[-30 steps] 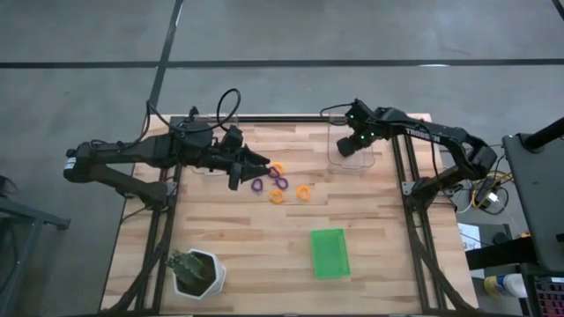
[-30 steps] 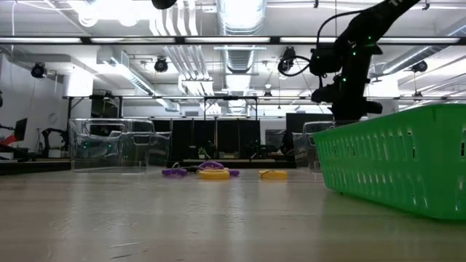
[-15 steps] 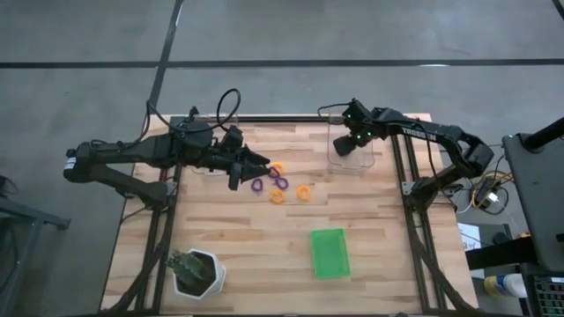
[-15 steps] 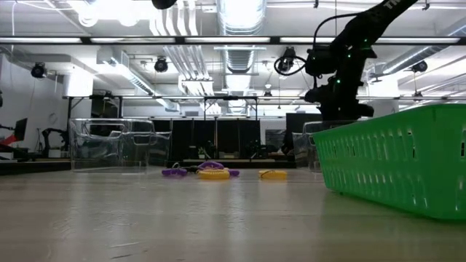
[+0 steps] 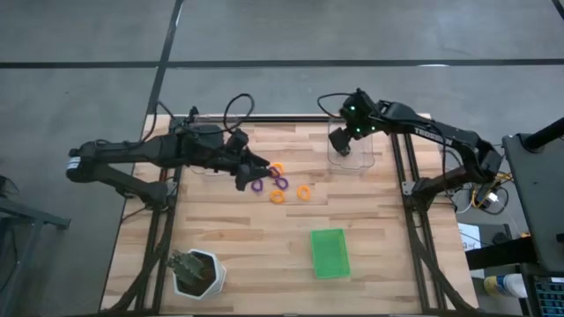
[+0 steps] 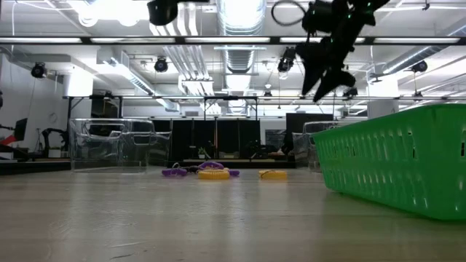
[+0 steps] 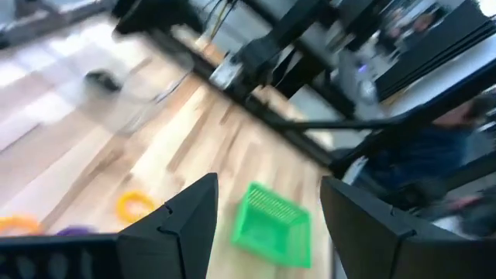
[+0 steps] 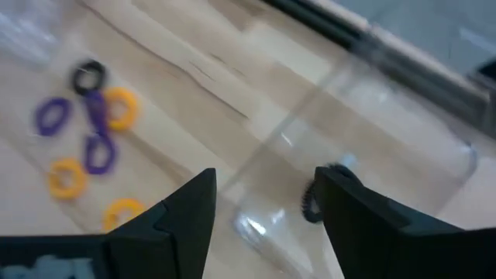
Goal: Sort spring keychains
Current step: Put the black spring keychain into the right transparent bin
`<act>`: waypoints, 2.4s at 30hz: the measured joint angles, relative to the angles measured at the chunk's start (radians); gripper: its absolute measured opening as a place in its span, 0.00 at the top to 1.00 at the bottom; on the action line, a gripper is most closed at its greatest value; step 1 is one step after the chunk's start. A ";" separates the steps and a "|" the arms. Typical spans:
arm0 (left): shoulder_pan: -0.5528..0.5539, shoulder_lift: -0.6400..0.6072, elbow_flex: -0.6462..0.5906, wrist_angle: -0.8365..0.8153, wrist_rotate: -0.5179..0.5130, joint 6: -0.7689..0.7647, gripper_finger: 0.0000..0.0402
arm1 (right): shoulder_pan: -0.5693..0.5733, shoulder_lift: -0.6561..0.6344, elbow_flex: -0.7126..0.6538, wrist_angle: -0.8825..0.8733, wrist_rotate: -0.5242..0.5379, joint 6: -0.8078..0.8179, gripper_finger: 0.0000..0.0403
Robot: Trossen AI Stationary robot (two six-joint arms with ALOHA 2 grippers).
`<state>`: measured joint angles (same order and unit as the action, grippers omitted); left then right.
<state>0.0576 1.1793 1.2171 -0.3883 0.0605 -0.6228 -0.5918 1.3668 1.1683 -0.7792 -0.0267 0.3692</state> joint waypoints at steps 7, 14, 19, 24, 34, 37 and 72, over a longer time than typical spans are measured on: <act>0.062 0.095 0.000 -0.138 0.003 0.095 0.45 | 0.087 -0.075 0.047 0.005 0.000 0.023 0.47; 0.161 0.198 0.000 -0.274 0.006 0.154 0.45 | 0.150 -0.135 0.062 0.009 0.002 0.081 0.47; 0.212 0.310 0.000 -0.277 0.005 0.219 0.45 | 0.193 -0.152 0.062 0.012 0.003 0.084 0.47; 0.244 0.429 0.000 -0.325 -0.007 0.308 0.45 | 0.230 -0.153 0.062 0.011 0.002 0.103 0.47; 0.264 0.588 0.001 -0.338 -0.091 0.408 0.45 | 0.271 -0.154 0.062 0.013 0.003 0.149 0.47; 0.263 0.624 0.002 -0.337 -0.095 0.437 0.45 | 0.281 -0.154 0.062 0.016 0.002 0.155 0.47; 0.266 0.697 0.327 -0.577 -0.094 0.464 1.00 | 0.287 -0.154 0.062 0.059 0.002 0.150 0.47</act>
<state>0.3232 1.8764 1.5445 -0.9657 -0.0339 -0.1585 -0.3050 1.2129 1.2304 -0.7200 -0.0250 0.5187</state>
